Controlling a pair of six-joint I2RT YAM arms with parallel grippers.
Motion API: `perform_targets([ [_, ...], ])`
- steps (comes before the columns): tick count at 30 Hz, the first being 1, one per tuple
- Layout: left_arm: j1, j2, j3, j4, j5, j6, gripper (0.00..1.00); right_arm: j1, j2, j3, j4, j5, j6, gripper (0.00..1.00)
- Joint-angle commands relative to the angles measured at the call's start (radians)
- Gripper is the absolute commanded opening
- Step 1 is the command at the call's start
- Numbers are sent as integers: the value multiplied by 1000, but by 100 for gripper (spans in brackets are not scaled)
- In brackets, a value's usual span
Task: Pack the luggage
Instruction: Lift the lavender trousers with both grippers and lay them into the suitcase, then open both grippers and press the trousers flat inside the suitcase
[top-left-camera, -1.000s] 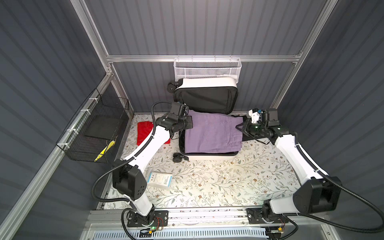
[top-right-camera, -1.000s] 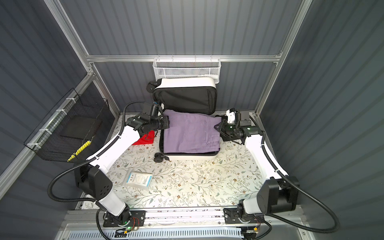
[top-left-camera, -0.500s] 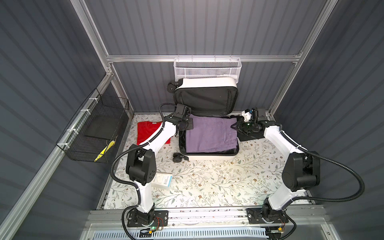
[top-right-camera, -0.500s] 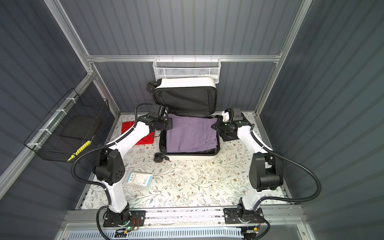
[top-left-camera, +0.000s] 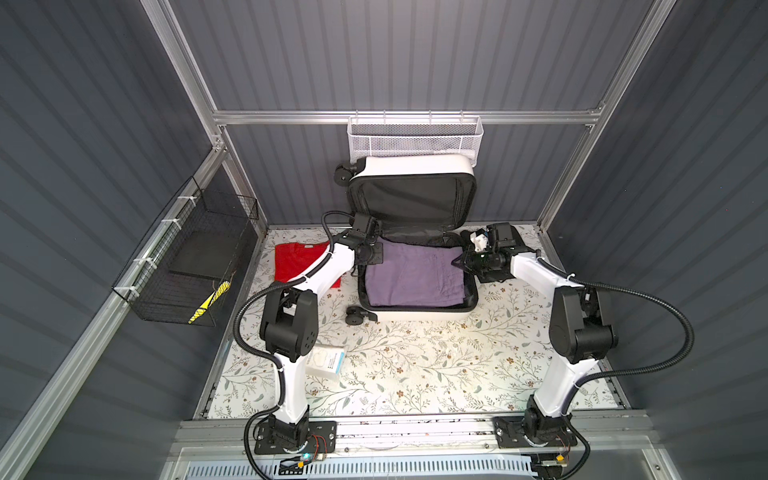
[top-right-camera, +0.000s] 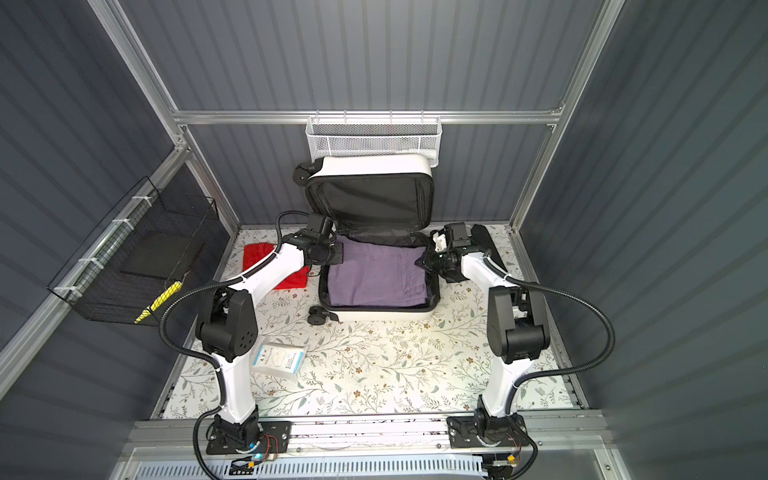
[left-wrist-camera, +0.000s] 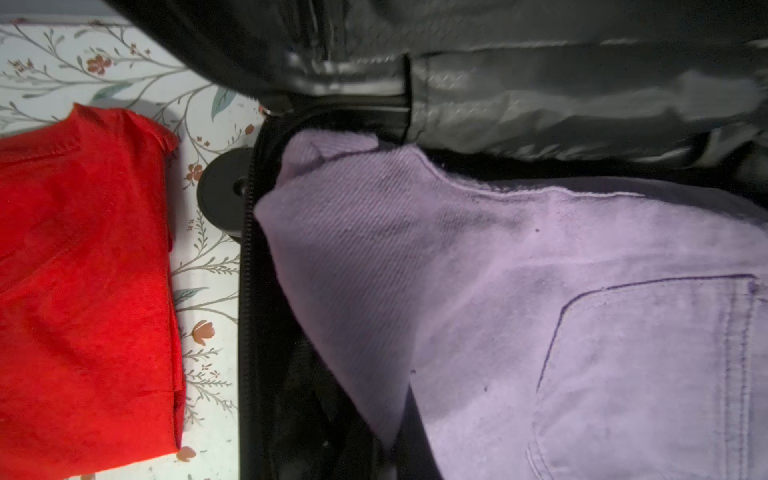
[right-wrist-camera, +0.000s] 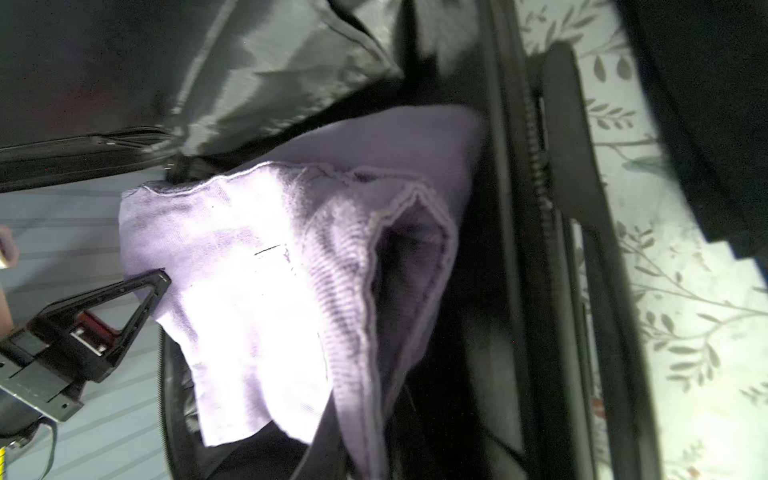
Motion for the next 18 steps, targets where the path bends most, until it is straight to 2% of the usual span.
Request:
perform_targets([
  [1, 13, 26, 57, -26, -39, 33, 0, 3, 12, 30, 21, 10, 5, 23],
  [2, 13, 33, 67, -34, -44, 34, 0, 3, 13, 38, 15, 13, 4, 33],
  [4, 15, 45, 92, -51, -50, 42, 2, 1, 8, 56, -6, 25, -7, 45],
  [5, 15, 49, 111, -65, -52, 46, 11, 0, -2, 67, -21, 36, -12, 52],
  [6, 15, 51, 127, -76, -53, 50, 24, -1, -13, 73, -32, 43, -18, 58],
  [8, 15, 46, 156, -92, -53, 58, 58, -5, -42, 84, -51, 63, -28, 66],
  [9, 15, 39, 168, -98, -57, 62, 70, -8, -53, 88, -64, 73, -30, 68],
  [10, 15, 31, 179, -107, -60, 64, 82, -12, -70, 92, -77, 84, -35, 70],
  [12, 15, 13, 198, -120, -62, 69, 95, -19, -105, 88, -86, 102, -41, 72],
  [13, 15, 1, 206, -126, -59, 72, 100, -23, -125, 83, -86, 107, -44, 73],
  [18, 15, -77, 187, -129, 6, 65, 100, -17, -198, 61, -118, 95, -46, 73],
])
